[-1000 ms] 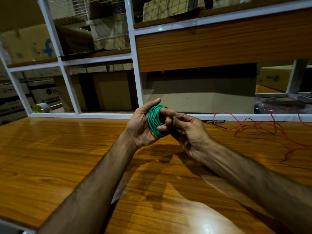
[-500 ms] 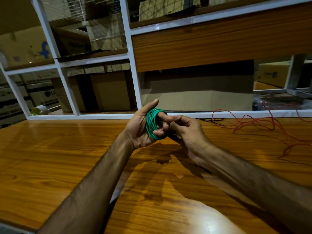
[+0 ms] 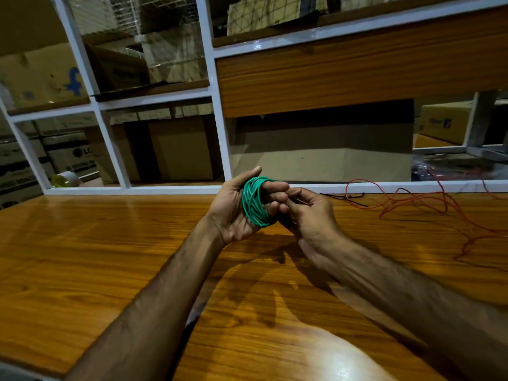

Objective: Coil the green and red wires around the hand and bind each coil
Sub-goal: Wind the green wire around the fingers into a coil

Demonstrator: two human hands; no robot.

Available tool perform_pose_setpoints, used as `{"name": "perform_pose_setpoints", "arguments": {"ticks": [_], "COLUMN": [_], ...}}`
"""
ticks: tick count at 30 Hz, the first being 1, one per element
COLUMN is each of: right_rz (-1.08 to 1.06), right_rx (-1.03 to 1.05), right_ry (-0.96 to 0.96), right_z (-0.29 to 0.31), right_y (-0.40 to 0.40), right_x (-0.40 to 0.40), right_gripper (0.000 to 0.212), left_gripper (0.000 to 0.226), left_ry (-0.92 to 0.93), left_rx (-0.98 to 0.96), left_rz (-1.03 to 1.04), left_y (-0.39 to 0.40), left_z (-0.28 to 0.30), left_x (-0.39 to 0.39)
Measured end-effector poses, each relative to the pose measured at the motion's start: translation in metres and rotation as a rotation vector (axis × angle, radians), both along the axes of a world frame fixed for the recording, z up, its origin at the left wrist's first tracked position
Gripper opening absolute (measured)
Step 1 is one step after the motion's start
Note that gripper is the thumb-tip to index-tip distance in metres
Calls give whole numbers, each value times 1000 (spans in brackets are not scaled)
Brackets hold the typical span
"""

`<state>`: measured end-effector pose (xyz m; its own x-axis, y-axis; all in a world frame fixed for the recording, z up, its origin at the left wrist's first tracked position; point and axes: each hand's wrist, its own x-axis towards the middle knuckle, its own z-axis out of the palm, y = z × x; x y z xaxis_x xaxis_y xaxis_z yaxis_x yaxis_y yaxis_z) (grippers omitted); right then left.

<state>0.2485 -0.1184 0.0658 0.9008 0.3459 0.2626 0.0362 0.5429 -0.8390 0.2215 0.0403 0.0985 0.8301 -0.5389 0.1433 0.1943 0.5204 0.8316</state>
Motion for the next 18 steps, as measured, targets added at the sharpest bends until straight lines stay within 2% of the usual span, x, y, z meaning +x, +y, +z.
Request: {"name": "perform_pose_setpoints", "arguments": {"ticks": [4, 8, 11, 13, 16, 18], "right_rz": [-48, -115, -151, -178, -281, -357], "right_rx": [1, -15, -31, -34, -107, -152], "right_ry": [12, 42, 56, 44, -47, -122], "right_z": [0, -1, -1, -2, -2, -2], "right_y": [1, 3, 4, 4, 2, 1], "right_x": [0, 0, 0, 1, 4, 3], "right_gripper": [12, 21, 21, 12, 5, 4], "left_gripper": [77, 84, 78, 71, 59, 60], "left_ry": [20, 42, 77, 106, 132, 148], "left_rx": [4, 41, 67, 79, 128, 133], "left_rz": [62, 218, 332, 428, 682, 853], "left_y": [-11, -17, -20, -22, -22, -26], "left_z": [1, 1, 0, -2, -8, -11], "left_x": [0, -3, -2, 1, 8, 14]}}
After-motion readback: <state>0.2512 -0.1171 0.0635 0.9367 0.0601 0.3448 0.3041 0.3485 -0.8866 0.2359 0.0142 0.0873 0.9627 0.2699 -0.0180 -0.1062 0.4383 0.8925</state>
